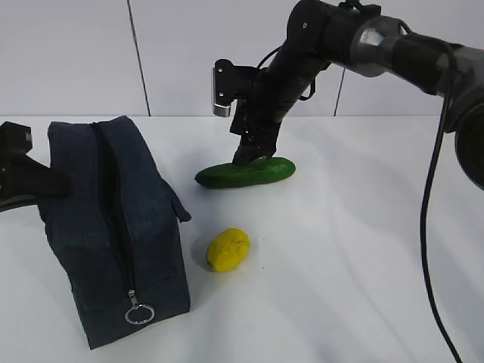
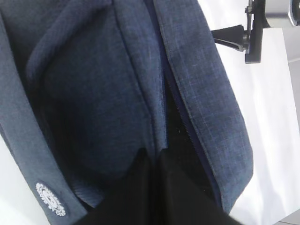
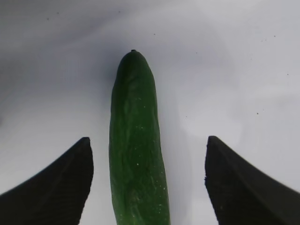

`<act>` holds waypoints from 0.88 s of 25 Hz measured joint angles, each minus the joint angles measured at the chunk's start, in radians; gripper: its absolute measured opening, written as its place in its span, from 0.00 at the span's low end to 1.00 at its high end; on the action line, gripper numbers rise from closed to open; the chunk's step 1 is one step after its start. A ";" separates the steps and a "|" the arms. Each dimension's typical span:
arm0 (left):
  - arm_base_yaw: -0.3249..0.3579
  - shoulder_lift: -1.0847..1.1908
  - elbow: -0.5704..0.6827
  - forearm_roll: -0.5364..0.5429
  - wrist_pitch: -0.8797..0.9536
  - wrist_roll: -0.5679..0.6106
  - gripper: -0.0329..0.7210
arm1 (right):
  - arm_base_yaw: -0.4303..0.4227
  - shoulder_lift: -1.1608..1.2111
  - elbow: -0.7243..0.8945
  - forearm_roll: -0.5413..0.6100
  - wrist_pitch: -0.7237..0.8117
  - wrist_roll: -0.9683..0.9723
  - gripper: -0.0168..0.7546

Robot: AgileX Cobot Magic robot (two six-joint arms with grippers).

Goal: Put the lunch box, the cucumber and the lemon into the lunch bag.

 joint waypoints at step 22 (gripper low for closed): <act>0.000 0.000 0.000 0.002 0.002 0.000 0.04 | -0.007 0.059 0.000 -0.017 -0.008 0.004 0.69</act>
